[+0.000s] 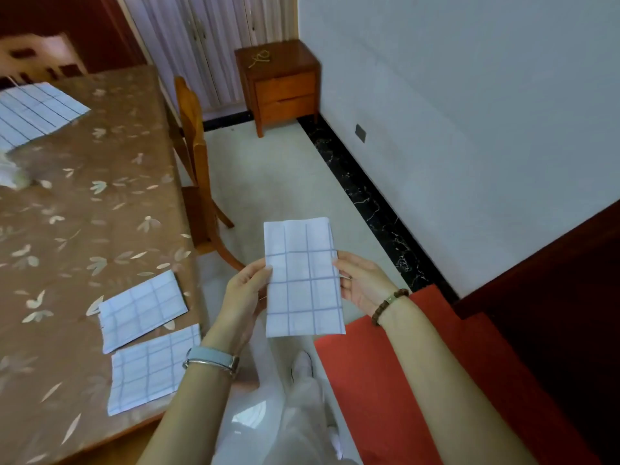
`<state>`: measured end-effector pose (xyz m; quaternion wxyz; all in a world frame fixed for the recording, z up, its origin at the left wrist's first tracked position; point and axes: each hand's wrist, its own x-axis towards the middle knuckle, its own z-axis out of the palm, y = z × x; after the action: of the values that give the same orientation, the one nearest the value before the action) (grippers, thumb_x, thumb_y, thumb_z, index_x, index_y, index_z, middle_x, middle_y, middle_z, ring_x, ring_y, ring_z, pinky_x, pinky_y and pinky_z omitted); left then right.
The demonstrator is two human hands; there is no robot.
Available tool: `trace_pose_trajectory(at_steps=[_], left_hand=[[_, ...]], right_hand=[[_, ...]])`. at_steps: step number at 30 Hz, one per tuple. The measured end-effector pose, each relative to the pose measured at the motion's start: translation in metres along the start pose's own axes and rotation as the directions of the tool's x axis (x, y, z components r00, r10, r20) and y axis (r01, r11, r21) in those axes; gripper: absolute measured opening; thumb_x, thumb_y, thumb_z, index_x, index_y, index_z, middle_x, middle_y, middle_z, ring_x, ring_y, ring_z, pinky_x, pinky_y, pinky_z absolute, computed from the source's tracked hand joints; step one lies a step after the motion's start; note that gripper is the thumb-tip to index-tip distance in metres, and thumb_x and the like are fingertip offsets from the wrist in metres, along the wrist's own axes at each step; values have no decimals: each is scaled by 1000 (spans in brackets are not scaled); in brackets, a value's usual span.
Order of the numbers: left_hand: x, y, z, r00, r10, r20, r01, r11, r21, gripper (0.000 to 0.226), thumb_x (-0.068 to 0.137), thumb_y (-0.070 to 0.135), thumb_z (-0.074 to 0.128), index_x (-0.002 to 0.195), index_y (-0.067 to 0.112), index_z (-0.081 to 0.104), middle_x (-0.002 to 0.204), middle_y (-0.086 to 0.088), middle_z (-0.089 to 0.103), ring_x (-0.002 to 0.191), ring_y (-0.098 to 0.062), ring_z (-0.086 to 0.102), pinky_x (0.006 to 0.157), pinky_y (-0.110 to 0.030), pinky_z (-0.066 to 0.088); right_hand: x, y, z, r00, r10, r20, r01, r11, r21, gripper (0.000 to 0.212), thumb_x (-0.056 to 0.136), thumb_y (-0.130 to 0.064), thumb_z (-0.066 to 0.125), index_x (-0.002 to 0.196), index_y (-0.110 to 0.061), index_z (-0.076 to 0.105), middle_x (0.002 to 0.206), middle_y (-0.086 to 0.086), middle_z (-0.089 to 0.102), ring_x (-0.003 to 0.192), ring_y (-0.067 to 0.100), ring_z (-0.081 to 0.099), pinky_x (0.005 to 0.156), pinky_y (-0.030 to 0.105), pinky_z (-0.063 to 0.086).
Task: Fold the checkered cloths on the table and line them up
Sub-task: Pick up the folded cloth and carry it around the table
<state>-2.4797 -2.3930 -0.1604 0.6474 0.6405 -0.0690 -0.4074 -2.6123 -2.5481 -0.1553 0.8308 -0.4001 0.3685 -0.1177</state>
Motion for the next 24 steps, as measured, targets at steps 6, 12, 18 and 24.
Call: trace_pose_trajectory(at_steps=[6, 12, 18, 24], left_hand=[[40, 16, -7, 999, 12, -38, -14, 999, -30, 21, 100, 17, 51, 112, 17, 68, 95, -3, 75, 85, -18, 68, 77, -32, 54], [97, 49, -27, 993, 39, -115, -50, 995, -87, 21, 100, 17, 51, 112, 15, 68, 95, -3, 74, 88, -19, 68, 75, -33, 54], [144, 86, -52, 980, 49, -190, -79, 985, -155, 20, 100, 16, 52, 110, 14, 69, 95, -2, 75, 81, -13, 70, 62, -24, 54], [171, 106, -76, 956, 52, -289, -113, 973, -199, 20, 99, 11, 52, 101, 16, 71, 76, 6, 74, 61, -4, 65, 51, -17, 50]], right_hand=[[47, -22, 15, 1000, 20, 21, -19, 999, -51, 14, 94, -8, 56, 99, -15, 67, 84, 4, 71, 70, 12, 69, 61, 24, 54], [109, -57, 51, 994, 49, 95, -36, 990, -137, 16, 93, -10, 58, 107, -13, 66, 93, 6, 72, 77, 16, 69, 67, 27, 56], [170, -92, 103, 982, 86, 169, -51, 978, -201, 21, 94, -11, 57, 114, -10, 64, 93, 6, 71, 74, 13, 69, 64, 24, 55], [212, -103, 140, 967, 122, 226, -66, 969, -238, 18, 95, -10, 56, 111, -11, 64, 92, 6, 71, 77, 14, 70, 65, 26, 56]])
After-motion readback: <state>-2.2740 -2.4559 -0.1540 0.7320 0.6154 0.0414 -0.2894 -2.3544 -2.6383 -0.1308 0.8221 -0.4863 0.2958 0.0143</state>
